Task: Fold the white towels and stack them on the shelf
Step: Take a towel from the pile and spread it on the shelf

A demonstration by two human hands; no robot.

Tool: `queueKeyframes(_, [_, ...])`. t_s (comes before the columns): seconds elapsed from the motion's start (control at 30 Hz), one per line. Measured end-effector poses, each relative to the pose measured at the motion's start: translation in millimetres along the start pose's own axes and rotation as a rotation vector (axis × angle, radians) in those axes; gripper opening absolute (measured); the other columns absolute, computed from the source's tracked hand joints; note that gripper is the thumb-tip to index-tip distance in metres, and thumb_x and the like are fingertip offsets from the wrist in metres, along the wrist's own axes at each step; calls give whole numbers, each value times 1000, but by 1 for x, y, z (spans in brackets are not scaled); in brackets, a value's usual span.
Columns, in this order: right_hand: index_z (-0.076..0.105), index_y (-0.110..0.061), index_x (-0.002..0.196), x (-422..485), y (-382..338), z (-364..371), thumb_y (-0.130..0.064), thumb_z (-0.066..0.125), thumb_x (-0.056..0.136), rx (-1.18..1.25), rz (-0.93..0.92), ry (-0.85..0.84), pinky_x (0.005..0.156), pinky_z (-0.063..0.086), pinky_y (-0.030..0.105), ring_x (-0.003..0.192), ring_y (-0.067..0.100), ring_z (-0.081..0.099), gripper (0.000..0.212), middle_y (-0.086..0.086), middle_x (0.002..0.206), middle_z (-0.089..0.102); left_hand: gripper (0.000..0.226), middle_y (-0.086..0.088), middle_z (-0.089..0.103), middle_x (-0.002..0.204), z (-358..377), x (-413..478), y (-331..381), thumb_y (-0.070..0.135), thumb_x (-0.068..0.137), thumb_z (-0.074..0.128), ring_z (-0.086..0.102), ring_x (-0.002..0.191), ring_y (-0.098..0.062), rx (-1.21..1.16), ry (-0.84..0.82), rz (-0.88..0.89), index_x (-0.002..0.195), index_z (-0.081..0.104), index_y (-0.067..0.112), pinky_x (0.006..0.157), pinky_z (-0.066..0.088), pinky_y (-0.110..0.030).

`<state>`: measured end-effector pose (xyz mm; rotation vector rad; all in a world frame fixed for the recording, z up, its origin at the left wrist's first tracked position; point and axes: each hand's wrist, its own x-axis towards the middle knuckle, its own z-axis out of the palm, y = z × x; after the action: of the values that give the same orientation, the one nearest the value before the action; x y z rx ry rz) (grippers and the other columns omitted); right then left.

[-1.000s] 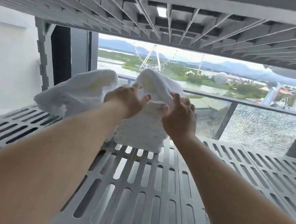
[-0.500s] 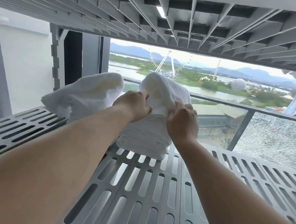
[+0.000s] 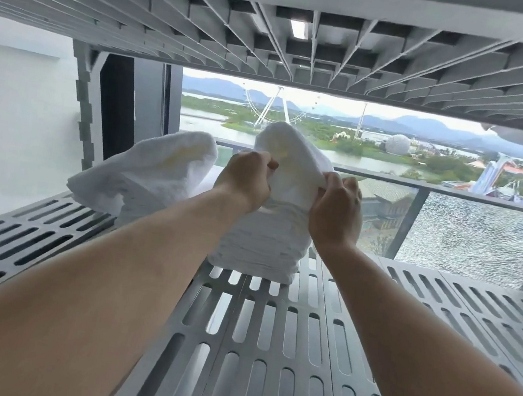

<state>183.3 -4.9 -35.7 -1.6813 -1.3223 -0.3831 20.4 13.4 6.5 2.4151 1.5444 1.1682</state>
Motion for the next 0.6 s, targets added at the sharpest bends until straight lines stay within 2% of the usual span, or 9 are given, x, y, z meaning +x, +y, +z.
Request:
queueKeyframes(0.27, [60, -15, 126, -12, -16, -18, -15, 44, 99, -31, 7, 109, 79, 46, 37, 111, 32, 54, 31, 13, 115, 54, 38, -10, 64, 129, -9, -10, 17, 7, 91, 59, 55, 123, -27, -139, 48, 49, 127, 67, 17, 102, 42, -28])
queueKeyframes(0.37, [61, -14, 125, -19, -19, -27, -15, 47, 100, -69, 23, 158, 77, 41, 33, 110, 31, 54, 29, 12, 114, 56, 38, -9, 64, 128, -11, -13, 23, 8, 90, 59, 55, 123, -26, -167, 57, 74, 125, 68, 19, 102, 41, -27])
queueKeyframes(0.47, [61, -13, 125, -30, -22, -35, -16, 47, 100, -103, 48, 170, 75, 39, 32, 112, 30, 53, 29, 12, 115, 56, 37, -7, 64, 126, -9, -18, 27, 8, 89, 61, 57, 120, -24, -202, 54, 89, 123, 69, 21, 97, 44, -27])
queueKeyframes(0.6, [59, -12, 129, -54, -21, -43, -17, 46, 101, -139, 54, 164, 77, 44, 33, 112, 31, 54, 31, 13, 119, 54, 36, -4, 67, 125, -5, -32, 26, 7, 88, 63, 58, 119, -22, -208, 50, 114, 121, 69, 22, 93, 42, -23])
